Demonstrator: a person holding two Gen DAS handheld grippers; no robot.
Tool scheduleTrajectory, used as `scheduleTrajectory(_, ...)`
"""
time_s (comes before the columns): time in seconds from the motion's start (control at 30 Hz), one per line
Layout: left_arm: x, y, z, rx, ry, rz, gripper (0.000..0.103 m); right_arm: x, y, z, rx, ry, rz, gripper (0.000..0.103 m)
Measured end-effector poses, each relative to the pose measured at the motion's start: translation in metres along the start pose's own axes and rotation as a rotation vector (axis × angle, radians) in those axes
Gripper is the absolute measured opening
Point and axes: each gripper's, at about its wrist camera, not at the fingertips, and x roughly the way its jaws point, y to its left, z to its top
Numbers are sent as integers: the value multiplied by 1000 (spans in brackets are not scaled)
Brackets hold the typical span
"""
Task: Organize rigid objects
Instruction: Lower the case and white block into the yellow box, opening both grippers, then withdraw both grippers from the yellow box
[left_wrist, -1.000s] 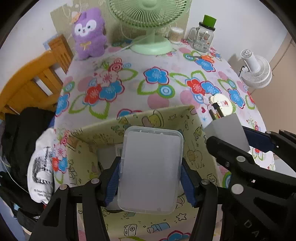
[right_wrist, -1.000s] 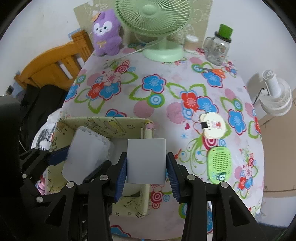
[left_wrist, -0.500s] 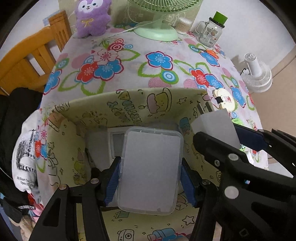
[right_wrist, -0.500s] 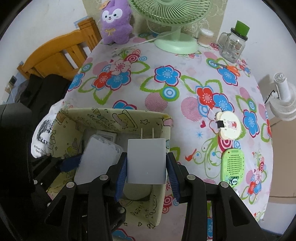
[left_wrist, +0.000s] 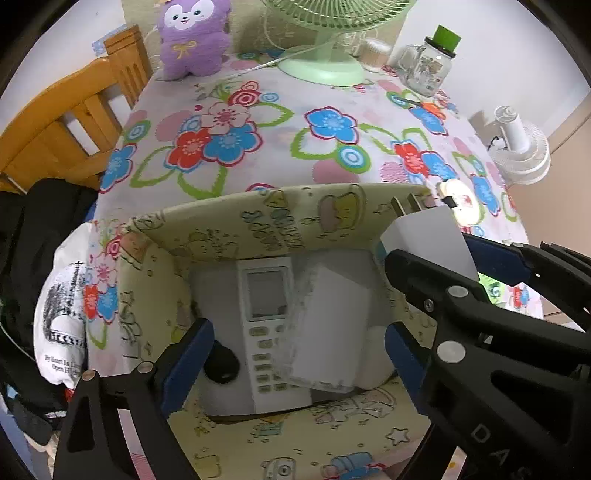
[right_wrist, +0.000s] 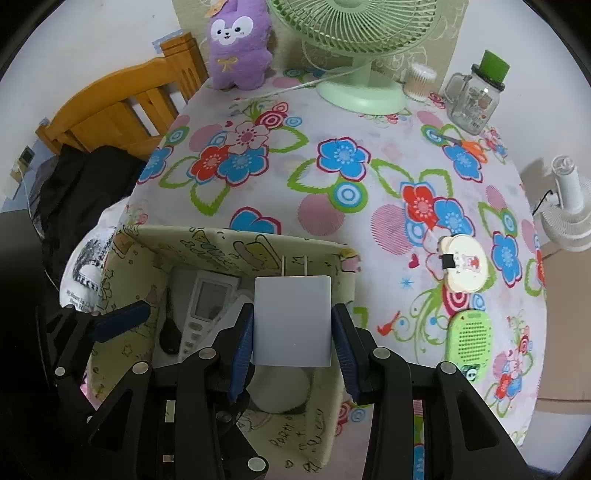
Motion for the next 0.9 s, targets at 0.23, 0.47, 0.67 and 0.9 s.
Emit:
scheduleTrajectory(0.23,1,7,5,-3,16,9,97,9,5,2,0,24,8,61)
scheduleTrajectory(0.47,-5,8,5,3,16,5,99,6,7,1,12,28,31,68)
scheduleTrajectory(0.67,-15,1,1,25,3,7,101,-4,3,-4,34,29,19,83)
scheduleTrajectory(0.9,-25,-15,0,69,-19,9,102,-20,-10,-14,86,10,0,84)
